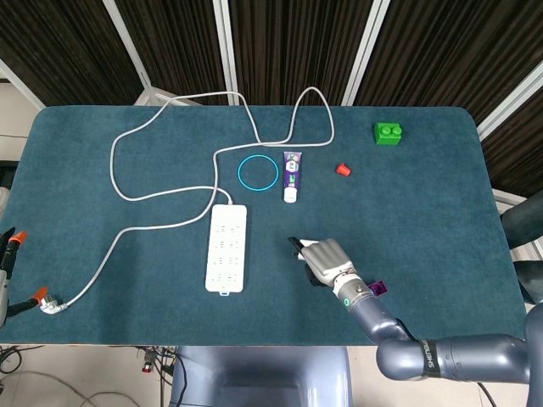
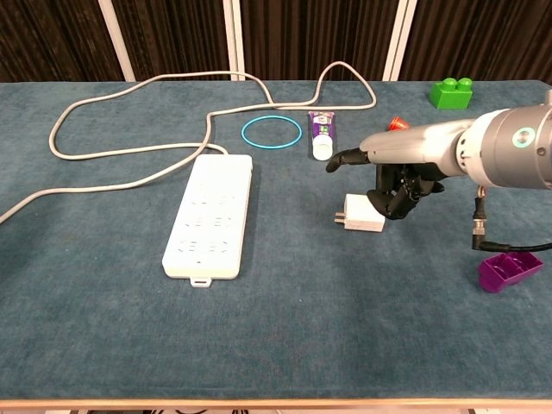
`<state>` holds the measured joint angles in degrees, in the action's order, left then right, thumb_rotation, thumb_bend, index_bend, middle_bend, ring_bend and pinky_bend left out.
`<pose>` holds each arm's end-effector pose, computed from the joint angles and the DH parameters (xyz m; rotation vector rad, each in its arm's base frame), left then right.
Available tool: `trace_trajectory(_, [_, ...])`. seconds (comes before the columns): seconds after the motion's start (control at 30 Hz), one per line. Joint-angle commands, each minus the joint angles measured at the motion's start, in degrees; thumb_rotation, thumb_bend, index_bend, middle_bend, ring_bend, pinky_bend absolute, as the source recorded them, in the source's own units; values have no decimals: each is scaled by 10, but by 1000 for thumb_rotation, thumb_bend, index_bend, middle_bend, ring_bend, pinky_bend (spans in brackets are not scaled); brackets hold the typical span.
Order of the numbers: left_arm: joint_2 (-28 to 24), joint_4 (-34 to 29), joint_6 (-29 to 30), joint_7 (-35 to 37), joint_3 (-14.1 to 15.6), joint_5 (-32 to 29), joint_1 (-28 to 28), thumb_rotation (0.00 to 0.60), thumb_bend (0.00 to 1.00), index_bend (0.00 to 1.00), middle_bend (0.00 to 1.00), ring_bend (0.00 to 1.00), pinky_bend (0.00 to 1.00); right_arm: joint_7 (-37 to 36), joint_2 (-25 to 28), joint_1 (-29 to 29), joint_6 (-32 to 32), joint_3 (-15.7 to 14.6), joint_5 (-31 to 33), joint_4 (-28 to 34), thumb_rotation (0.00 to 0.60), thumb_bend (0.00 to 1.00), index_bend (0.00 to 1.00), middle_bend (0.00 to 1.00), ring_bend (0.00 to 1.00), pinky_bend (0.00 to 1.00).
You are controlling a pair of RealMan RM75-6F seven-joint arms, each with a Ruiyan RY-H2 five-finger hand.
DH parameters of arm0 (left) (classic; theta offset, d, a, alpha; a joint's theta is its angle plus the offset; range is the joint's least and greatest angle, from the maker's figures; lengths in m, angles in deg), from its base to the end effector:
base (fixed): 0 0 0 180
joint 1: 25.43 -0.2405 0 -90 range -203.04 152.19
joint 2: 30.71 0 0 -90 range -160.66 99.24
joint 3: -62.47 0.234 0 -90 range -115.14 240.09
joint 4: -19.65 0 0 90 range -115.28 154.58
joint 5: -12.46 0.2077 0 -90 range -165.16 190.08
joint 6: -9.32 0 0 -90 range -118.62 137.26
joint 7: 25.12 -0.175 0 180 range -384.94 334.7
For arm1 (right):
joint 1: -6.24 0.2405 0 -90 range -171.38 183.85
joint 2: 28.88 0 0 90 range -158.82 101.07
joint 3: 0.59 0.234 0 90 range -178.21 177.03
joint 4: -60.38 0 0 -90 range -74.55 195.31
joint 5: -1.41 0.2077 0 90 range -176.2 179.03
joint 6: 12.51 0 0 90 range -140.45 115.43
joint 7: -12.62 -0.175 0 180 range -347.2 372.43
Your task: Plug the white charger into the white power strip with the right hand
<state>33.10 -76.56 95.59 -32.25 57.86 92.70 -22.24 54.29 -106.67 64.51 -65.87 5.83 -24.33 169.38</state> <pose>-0.2952 0.2061 0.1610 -1.2840 -0.8842 -0.8170 -0.0824 -0.3200 -0.0262 2.0441 -1.1061 0.5659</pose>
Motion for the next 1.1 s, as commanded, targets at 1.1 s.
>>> trace_trajectory(1.1, [2, -2, 7, -6, -2, -3, -2, 600, 154, 104, 0, 0, 0, -39, 2, 13, 18, -55, 27, -52, 600, 802, 118, 849, 866, 846])
